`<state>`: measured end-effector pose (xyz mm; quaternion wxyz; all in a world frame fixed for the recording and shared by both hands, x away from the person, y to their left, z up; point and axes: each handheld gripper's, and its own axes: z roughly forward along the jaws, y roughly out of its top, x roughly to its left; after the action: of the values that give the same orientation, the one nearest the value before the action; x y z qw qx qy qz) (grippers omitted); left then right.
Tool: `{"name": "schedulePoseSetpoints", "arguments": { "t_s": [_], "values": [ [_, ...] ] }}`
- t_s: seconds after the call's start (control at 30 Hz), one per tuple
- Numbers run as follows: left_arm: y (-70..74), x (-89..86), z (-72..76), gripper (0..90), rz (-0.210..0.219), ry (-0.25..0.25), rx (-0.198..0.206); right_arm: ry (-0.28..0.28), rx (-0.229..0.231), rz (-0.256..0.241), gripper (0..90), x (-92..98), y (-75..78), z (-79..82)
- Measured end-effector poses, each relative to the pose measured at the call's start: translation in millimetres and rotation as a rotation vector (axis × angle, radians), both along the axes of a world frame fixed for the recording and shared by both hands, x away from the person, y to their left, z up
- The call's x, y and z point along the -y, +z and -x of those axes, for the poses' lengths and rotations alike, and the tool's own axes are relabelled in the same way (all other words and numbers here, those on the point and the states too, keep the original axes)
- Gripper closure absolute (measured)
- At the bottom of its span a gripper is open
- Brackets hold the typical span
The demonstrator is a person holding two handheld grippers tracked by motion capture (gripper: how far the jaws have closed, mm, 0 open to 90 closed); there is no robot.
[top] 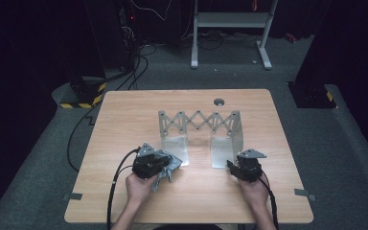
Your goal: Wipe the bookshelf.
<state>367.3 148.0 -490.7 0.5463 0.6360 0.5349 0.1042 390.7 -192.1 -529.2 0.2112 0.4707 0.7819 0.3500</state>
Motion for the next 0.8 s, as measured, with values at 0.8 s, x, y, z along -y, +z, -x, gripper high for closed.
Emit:
{"name": "schedulePoseSetpoints", "arguments": {
  "t_s": [0.8],
  "values": [
    [33.4, -35.0, -15.7, 84.2, 0.015, 0.166, 0.097, 0.0, 0.0, 0.001, 51.4, -0.2, 0.0, 0.1]
  ]
}}
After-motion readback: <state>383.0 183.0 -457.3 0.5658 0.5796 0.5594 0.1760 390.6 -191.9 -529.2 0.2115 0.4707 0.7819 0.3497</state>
